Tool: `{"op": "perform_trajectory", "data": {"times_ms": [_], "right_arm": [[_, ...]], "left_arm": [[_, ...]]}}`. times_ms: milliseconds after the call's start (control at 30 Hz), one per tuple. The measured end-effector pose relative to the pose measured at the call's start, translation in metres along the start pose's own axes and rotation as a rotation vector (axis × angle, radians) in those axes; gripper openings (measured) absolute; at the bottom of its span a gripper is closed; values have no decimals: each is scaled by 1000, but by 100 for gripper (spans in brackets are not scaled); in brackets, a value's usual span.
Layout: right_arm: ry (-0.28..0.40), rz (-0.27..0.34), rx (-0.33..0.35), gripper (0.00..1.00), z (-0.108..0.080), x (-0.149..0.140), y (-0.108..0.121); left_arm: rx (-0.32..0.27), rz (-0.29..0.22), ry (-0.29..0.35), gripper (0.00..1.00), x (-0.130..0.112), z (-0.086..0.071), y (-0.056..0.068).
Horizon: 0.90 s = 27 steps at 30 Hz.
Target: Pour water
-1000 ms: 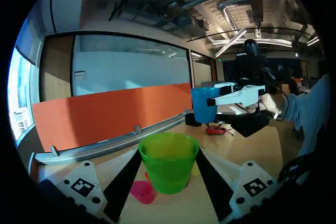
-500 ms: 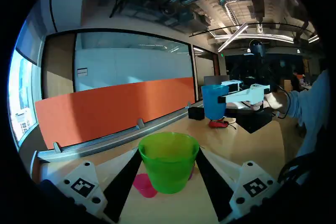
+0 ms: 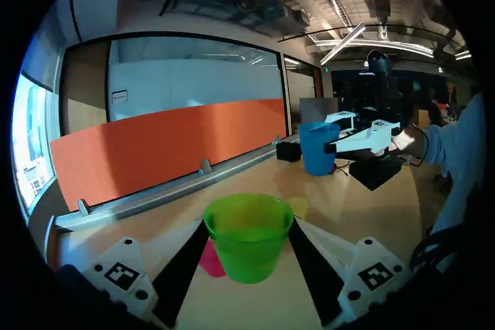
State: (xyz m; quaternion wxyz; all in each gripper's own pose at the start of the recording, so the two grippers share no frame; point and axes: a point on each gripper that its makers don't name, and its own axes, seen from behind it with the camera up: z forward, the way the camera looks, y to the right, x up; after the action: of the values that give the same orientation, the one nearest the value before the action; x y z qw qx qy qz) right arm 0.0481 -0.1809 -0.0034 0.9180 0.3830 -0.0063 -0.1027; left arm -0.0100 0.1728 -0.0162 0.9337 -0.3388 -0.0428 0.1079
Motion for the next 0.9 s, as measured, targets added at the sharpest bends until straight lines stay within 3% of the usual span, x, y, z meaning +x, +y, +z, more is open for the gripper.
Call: {"op": "perform_trajectory", "data": {"times_ms": [900], "right_arm": [[-172,5,103,90,0,-81,-24]], "left_arm": [[-34,-11,-138,87,-60,2,8]]}}
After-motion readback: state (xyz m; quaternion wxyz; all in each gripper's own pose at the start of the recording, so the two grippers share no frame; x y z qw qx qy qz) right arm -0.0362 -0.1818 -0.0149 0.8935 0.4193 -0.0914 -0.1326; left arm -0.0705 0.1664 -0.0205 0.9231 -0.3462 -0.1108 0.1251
